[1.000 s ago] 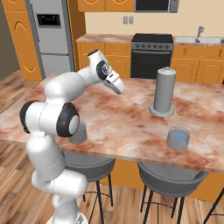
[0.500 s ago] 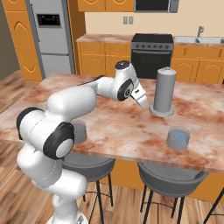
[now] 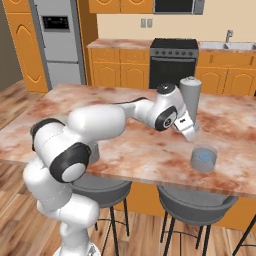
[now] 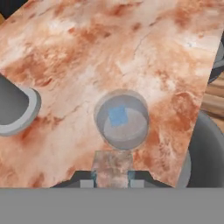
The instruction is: There are four ice cubes in the ice bowl. Place two ice cubes in each glass of water.
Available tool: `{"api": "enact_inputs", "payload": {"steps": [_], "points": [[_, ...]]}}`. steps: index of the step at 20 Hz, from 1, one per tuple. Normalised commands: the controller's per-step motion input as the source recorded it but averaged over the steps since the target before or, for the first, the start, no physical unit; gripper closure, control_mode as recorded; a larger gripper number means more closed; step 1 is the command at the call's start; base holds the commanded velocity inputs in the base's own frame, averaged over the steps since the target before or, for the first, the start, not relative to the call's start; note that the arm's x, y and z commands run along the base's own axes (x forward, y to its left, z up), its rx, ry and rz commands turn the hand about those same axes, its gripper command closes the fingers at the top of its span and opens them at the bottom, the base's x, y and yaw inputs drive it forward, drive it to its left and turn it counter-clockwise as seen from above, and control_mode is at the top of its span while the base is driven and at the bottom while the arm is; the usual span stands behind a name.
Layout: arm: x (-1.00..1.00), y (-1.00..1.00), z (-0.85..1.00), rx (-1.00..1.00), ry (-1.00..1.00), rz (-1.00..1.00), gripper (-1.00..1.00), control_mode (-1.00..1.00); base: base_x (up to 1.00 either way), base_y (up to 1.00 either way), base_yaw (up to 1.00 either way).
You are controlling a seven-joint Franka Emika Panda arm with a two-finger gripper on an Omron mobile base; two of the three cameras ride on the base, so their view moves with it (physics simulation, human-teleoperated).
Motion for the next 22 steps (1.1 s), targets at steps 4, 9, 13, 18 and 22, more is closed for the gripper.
{"api": "enact_inputs", "payload": {"steps": [4,9,13,18,22], "points": [[-0.14,-0.97,-0.31,0.01,0.08,-0.06,1.0,-1.0,0.0,0.0,0.0],[-0.33,-0.65,-0.44,0.05,0.0,0.01,1.0,-1.0,0.0,0.0,0.0],[-0.12,-0.22,-0.44,0.04,-0.04,0.06,1.0,-1.0,0.0,0.0,0.0],[0.24,0.0,-0.08,0.0,-0.02,0.2,1.0,-1.0,0.0,0.0,0.0],[0.46,0.01,-0.01,0.0,0.01,0.23,1.0,-1.0,0.0,0.0,0.0]]}}
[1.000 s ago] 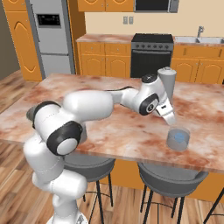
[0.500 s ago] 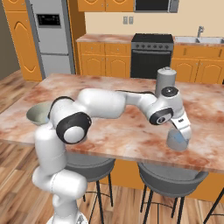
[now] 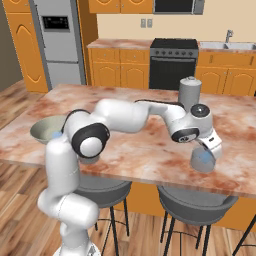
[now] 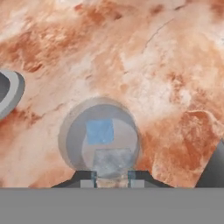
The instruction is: There are four ice cubes in the ice bowl. Place two ice cubes in each glass of water.
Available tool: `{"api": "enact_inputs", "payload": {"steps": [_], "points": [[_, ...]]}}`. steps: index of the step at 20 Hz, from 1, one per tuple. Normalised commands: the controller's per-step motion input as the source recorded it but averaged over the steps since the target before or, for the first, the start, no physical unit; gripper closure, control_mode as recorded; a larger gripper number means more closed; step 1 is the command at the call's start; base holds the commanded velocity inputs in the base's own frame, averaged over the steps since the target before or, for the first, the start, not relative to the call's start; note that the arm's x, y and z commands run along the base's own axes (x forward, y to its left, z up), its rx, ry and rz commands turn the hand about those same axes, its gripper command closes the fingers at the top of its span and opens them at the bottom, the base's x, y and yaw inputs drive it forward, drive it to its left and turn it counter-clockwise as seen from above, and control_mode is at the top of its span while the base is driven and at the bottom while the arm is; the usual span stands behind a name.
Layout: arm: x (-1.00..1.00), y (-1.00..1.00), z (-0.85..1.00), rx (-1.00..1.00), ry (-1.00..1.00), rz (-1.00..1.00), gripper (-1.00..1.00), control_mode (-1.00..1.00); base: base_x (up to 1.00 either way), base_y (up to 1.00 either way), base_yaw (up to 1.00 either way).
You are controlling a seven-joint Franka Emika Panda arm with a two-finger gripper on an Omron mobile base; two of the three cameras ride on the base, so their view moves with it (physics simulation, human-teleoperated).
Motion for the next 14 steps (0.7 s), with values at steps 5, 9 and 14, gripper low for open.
{"api": "enact_inputs", "payload": {"steps": [5,9,14], "points": [[0.39,-0.03,-0.22,-0.01,0.2,0.17,1.0,-1.0,0.0,0.0,0.0],[0.25,-0.23,-0.39,0.0,0.31,0.08,1.0,-1.0,0.0,0.0,0.0],[0.37,-0.11,-0.06,0.0,0.08,0.07,1.0,-1.0,0.0,0.0,0.0]]}}
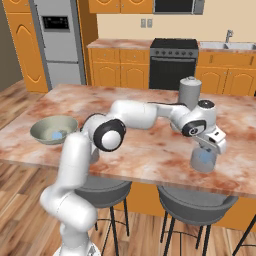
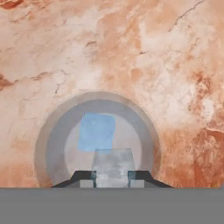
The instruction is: There are four ice cubes in the ice bowl. Place two ice cubes in each glass of water.
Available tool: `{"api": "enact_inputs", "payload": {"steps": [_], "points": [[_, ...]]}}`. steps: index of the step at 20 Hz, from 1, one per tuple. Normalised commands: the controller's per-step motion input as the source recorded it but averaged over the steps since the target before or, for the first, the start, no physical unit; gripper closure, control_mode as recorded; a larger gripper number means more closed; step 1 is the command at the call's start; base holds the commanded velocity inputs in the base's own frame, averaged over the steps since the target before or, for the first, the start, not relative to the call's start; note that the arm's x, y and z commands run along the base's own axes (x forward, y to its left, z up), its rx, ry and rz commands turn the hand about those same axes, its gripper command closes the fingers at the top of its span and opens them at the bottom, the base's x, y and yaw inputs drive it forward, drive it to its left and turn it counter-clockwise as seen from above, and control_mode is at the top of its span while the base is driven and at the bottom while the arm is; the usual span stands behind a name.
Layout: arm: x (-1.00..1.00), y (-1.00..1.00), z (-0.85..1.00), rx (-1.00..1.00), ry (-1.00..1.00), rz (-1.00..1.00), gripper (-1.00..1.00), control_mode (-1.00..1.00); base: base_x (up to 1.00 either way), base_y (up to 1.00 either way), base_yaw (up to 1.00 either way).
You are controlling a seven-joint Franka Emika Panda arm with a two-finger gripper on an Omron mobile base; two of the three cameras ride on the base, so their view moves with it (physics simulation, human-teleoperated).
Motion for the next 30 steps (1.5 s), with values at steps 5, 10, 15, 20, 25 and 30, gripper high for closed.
{"api": "enact_inputs", "payload": {"steps": [5,10,15,20,25,30], "points": [[0.25,-0.07,-0.01,0.01,0.0,0.06,1.0,-1.0,0.0,0.0,0.0],[0.04,-0.07,-0.06,0.0,0.0,0.05,-1.0,-1.0,0.0,0.0,0.0],[-0.03,-0.01,0.0,0.0,-0.01,0.01,-1.0,-1.0,0.0,0.0,0.0],[-0.05,0.04,0.0,0.0,0.0,0.0,-1.0,-1.0,0.0,0.0,0.0],[-0.22,0.34,0.18,0.0,-0.05,0.0,-1.0,-1.0,0.0,0.0,0.0],[-0.65,0.89,0.43,0.0,-0.37,0.0,-1.0,-1.0,0.0,0.0,0.0]]}}
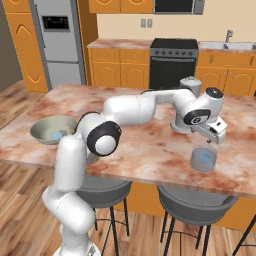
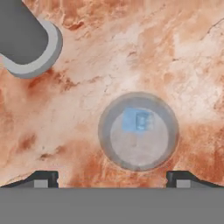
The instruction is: There are four ice cubes in the ice bowl. Place two ice cubes in each glass of water.
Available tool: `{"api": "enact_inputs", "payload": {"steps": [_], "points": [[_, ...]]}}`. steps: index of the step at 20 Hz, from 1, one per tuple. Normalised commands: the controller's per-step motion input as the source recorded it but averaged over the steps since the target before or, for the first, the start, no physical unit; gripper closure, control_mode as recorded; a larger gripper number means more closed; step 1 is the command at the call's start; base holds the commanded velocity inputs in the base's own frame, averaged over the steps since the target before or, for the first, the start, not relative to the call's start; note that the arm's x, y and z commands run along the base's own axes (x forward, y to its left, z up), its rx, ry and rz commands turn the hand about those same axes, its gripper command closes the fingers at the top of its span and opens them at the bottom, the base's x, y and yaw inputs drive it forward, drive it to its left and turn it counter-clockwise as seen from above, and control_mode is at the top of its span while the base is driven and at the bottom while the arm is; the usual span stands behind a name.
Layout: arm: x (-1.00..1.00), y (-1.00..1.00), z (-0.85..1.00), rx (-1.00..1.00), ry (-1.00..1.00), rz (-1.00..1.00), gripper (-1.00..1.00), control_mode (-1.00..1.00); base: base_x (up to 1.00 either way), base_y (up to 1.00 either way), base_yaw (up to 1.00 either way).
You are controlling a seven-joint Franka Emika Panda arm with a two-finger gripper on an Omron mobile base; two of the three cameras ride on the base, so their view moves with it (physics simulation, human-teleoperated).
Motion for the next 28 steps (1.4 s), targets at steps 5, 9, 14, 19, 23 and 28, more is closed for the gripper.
{"api": "enact_inputs", "payload": {"steps": [5,9,14,19,23,28], "points": [[-0.99,0.99,0.52,0.0,-0.54,0.02,-1.0,-1.0,0.0,0.0,0.0],[-0.89,1.0,0.64,-0.01,-0.47,0.02,-1.0,-1.0,0.0,0.0,0.0],[-0.3,1.0,0.77,-0.09,-0.23,0.1,-1.0,-1.0,0.0,0.0,0.0],[-0.02,0.84,0.82,-0.21,-0.01,0.25,-1.0,-1.0,0.0,0.0,0.0],[0.0,0.83,0.71,-0.29,0.03,0.32,-1.0,-1.0,0.0,0.0,0.0],[-0.1,0.93,0.44,-0.35,0.22,0.36,-1.0,-1.0,0.0,0.0,0.0]]}}
